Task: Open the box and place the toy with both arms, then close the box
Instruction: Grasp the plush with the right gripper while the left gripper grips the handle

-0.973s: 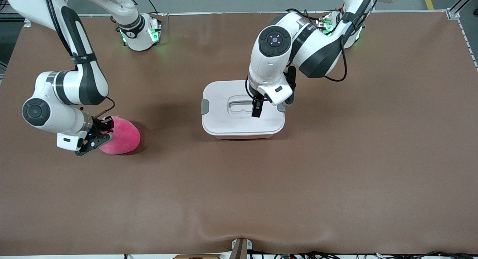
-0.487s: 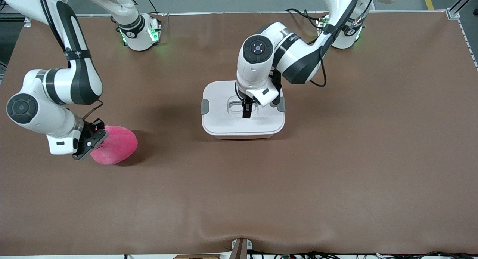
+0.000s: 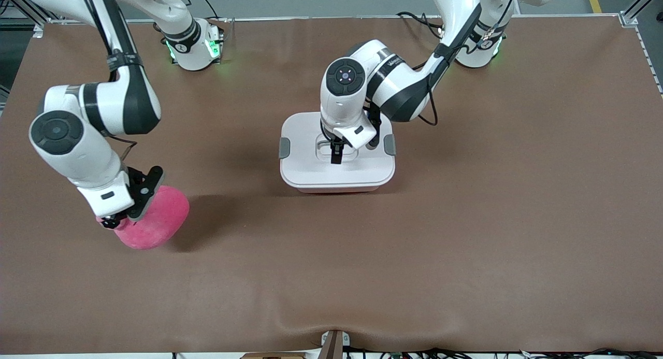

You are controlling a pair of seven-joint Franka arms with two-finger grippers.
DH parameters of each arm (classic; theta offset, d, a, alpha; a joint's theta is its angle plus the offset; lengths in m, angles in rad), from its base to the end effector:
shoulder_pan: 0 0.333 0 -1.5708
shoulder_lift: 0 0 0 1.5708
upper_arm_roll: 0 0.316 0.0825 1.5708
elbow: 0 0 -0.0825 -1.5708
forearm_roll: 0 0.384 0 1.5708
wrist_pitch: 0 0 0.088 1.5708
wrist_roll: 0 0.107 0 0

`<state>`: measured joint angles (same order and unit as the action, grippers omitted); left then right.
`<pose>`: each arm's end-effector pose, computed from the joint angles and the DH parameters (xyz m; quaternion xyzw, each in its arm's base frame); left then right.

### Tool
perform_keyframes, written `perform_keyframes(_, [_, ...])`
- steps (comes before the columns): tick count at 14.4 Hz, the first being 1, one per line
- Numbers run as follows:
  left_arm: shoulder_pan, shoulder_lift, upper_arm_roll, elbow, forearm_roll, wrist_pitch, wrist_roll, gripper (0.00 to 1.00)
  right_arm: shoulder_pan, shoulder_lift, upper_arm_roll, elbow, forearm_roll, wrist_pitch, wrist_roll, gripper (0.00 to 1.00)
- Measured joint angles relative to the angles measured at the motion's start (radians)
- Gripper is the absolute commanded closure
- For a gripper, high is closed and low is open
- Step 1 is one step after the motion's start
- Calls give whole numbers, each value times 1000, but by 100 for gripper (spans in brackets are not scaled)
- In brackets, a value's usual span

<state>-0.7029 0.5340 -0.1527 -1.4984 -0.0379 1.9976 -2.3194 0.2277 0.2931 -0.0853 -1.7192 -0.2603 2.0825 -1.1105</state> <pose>0.4675 -0.5163 0.3596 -0.7305 -0.6804 0.0557 0.0155 0.6433 0.0838 0.4241 0.7653 0.6300 -0.0285 0.1290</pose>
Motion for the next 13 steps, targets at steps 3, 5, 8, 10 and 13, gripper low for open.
perform_keyframes(3, [-11,2,0,-17,15,0,-5,22,10,0,-1,13,-6,28,-95,100])
perform_keyframes(5, [-11,3,1,-28,38,0,-5,45,10,0,-3,25,-8,59,-180,100])
perform_keyframes(8, [-10,3,1,-33,55,0,-6,68,10,0,-2,71,-8,72,-274,100])
perform_keyframes(10, [-10,2,1,-33,55,0,-5,69,20,0,0,92,-9,103,-294,100])
perform_keyframes(13, [-12,2,1,-32,55,2,-6,78,62,0,1,97,-58,149,-297,100])
